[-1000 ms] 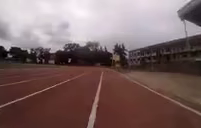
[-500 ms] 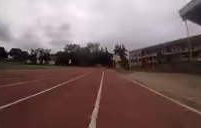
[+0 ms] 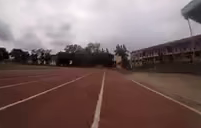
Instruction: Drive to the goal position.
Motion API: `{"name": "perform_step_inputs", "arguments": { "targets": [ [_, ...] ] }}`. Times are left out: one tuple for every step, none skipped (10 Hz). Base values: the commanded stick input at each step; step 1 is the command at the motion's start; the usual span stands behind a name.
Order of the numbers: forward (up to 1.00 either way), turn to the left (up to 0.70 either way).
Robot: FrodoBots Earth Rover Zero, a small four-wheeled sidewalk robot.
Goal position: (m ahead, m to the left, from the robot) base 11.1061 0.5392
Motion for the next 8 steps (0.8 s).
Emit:
{"name": "perform_step_inputs", "arguments": {
  "targets": [
    [0.70,0.00],
    [0.70,0.00],
    [0.70,0.00],
    [0.70,0.00],
    [0.50,0.00],
    [0.50,0.00],
    [0.50,0.00],
    [0.50,0.00]
  ]
}}
